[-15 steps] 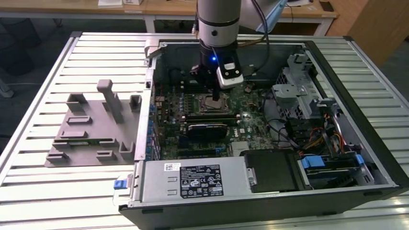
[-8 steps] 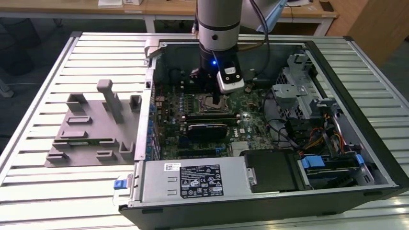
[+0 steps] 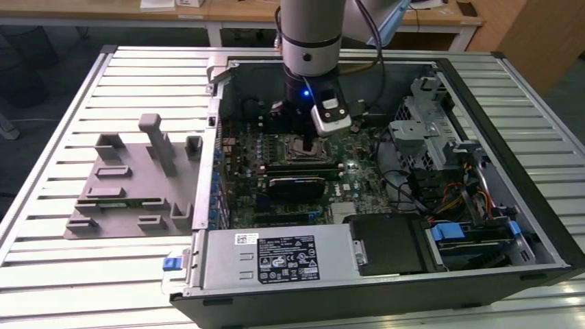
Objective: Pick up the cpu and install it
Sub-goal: 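Install the second cpu locking lever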
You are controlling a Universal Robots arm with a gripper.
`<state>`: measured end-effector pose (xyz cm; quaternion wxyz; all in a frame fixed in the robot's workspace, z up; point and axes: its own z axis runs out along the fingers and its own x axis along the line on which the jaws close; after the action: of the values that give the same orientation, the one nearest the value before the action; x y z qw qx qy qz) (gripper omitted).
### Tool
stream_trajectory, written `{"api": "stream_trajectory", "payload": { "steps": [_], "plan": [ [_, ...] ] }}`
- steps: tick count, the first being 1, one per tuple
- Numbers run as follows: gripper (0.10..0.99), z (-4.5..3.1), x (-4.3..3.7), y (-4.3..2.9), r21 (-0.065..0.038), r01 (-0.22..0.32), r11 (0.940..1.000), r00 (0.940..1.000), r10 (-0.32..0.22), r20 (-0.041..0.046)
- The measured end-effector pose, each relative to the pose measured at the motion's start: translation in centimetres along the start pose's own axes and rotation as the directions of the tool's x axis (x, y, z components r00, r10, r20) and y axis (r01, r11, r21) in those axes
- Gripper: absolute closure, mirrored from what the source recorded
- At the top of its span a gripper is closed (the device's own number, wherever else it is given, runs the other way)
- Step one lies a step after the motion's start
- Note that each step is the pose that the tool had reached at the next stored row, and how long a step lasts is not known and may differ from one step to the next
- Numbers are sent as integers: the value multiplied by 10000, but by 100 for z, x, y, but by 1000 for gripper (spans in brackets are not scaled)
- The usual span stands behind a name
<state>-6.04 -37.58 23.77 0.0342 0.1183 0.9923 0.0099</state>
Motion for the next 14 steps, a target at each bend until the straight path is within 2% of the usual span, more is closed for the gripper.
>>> {"api": "stream_trajectory", "payload": {
  "steps": [6, 14],
  "plan": [
    [980, 37, 37, -16, -38, 566, 9984, 9984, -566, -14],
    [980, 73, 238, -77, -49, 739, 9973, 9973, -739, -18]
  ]
}}
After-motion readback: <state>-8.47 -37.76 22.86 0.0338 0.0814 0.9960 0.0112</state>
